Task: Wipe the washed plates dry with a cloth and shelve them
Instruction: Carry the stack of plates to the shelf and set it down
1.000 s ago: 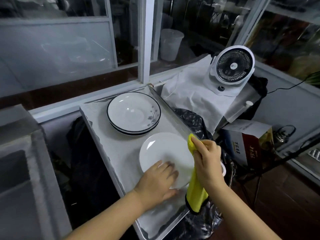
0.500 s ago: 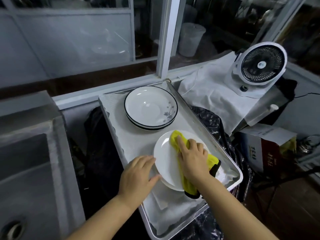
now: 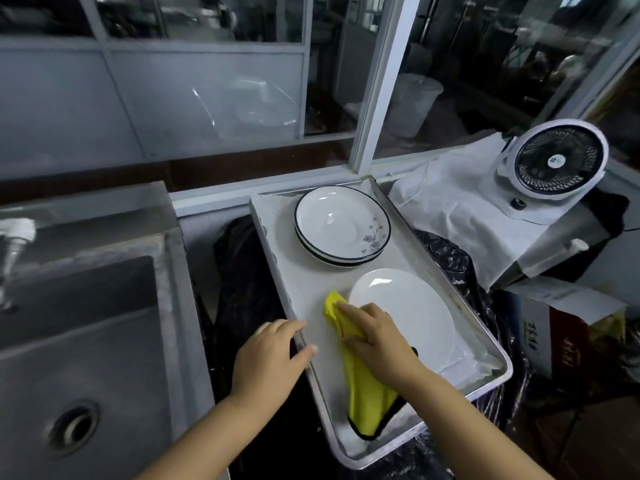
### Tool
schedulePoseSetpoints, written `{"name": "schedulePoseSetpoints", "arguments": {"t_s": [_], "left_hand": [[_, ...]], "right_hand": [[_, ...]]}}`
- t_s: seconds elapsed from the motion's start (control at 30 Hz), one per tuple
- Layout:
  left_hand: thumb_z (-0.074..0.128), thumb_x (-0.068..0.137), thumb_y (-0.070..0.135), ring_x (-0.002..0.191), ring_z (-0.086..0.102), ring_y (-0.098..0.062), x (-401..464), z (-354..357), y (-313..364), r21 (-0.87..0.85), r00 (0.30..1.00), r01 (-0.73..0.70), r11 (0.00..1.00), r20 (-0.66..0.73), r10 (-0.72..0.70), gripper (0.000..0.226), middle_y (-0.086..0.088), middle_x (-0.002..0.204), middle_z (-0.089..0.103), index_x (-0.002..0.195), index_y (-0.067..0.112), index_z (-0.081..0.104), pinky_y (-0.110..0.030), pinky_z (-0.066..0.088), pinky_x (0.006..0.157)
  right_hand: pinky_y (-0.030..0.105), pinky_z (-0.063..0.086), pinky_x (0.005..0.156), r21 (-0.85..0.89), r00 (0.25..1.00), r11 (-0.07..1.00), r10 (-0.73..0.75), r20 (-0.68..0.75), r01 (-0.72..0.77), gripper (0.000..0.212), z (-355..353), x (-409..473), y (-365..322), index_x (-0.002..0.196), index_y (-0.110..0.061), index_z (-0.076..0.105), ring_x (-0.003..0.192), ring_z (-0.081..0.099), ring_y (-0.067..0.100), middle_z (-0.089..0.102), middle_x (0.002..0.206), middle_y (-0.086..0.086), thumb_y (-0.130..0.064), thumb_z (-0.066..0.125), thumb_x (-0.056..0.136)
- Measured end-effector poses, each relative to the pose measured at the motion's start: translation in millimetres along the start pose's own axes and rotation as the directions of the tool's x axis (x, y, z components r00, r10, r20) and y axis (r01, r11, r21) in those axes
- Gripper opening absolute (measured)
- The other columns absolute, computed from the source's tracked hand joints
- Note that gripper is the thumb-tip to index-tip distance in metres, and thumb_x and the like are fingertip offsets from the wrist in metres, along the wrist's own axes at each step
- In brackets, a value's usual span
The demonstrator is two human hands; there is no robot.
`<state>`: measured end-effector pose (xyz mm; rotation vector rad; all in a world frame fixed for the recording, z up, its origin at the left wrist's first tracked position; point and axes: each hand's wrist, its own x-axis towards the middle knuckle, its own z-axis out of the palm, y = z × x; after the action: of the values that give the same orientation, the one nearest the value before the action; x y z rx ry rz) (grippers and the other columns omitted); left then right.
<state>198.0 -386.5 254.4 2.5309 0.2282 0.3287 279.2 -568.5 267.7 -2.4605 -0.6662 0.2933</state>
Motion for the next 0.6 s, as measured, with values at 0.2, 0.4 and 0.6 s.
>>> {"name": "schedulePoseSetpoints", "arguments": {"t_s": [0.2, 0.4, 0.6], "left_hand": [[0.073, 0.080, 0.025, 0.093, 0.066, -0.005, -15, -70, 2, -0.739, 0.966, 0.258, 0.622, 0.217, -0.143, 0.018, 0.016, 0.093, 0.073, 0.097, 0.026, 0.065, -0.016, 0.049, 0.080], [0.073, 0.081, 0.011, 0.083, 0.065, -0.002, -50, -149, -23, -0.736, 0.992, 0.107, 0.669, 0.030, -0.126, 0.022, 0.013, 0.089, 0.071, 0.089, 0.030, 0.065, -0.020, 0.051, 0.076], [0.065, 0.068, 0.040, 0.098, 0.060, -0.003, -93, -195, -58, -0.420, 0.965, -0.130, 0.898, -0.262, 0.017, 0.024, 0.020, 0.105, 0.062, 0.090, 0.032, 0.061, -0.017, 0.049, 0.077]], "right_hand": [[0.010, 0.039, 0.091, 0.441, 0.991, 0.896, -0.002, -0.132, 0.061, 0.090, 9, -23, -94, 0.145, -0.032, 0.028, 0.109, 0.052, -0.002, 0.052, 0.122, -0.008, -0.017, 0.082, 0.074], [0.023, 0.045, 0.093, 0.587, 0.979, 0.791, -0.204, -0.015, 0.174, 0.083, 15, -37, -176, 0.136, -0.032, 0.045, 0.112, 0.056, 0.006, 0.057, 0.123, -0.004, -0.038, 0.079, 0.061], [0.030, 0.050, 0.076, 0.788, 0.953, 0.583, -0.302, -0.018, 0.199, 0.022, 27, -45, -233, 0.091, -0.021, 0.070, 0.084, 0.064, 0.017, 0.070, 0.090, 0.005, -0.024, 0.074, 0.070]]}}
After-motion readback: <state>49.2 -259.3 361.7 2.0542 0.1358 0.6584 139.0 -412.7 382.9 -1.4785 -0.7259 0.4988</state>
